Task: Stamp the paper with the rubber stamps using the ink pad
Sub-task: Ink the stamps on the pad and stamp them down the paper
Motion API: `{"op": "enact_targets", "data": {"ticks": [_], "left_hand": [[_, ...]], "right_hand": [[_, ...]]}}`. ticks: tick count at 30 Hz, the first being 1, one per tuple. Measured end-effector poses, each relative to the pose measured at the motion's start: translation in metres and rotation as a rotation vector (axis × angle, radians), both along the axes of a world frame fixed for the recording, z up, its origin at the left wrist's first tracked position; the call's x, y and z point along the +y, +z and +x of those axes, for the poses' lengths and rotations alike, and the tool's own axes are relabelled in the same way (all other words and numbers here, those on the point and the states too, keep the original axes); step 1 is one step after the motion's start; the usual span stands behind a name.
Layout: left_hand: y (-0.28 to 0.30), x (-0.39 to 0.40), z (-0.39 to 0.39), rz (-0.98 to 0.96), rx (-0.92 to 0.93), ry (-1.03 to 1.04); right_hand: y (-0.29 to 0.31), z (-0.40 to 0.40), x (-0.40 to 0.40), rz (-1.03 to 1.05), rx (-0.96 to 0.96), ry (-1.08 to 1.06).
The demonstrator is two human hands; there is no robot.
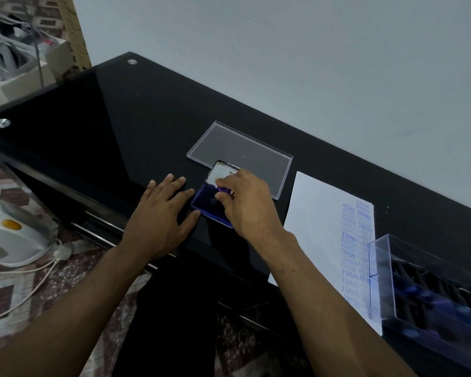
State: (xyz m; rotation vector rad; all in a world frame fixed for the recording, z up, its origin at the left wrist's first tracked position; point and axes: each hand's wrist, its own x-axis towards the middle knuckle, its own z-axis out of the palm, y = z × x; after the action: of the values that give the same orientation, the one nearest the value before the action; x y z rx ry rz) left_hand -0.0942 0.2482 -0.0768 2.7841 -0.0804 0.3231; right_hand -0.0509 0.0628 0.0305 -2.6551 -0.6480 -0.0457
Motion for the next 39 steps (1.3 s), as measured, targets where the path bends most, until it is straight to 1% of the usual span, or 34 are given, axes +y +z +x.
{"op": "enact_targets", "data": {"ticks": [6, 18, 23, 26, 31, 34, 39], "left_hand": [[0.003, -0.001, -0.001, -0.006, 0.019, 0.005], [0.007, -0.001, 0.0, -0.017, 0.035, 0.002], [0.015, -0.004, 0.0, -0.098, 0.046, 0.016], [0.024, -0.014, 0.001, -0.129, 0.021, 0.009], [0.039, -0.049, 0.01, -0.15, -0.023, -0.054], [0.045, -0.074, 0.014, -0.153, -0.049, -0.102], [0.057, -0.117, 0.021, -0.191, -0.046, -0.15]], "right_hand": [[-0.002, 0.0, 0.0, 0.035, -0.034, -0.005], [0.001, 0.0, 0.001, 0.02, 0.031, -0.015], [0.001, -0.004, -0.009, 0.14, 0.004, -0.072], [0.006, -0.007, -0.023, 0.211, -0.02, -0.122], [0.017, -0.013, -0.058, 0.206, -0.043, -0.182], [0.021, -0.018, -0.084, 0.25, -0.048, -0.232], [0.023, -0.025, -0.13, 0.248, -0.025, -0.339]]}}
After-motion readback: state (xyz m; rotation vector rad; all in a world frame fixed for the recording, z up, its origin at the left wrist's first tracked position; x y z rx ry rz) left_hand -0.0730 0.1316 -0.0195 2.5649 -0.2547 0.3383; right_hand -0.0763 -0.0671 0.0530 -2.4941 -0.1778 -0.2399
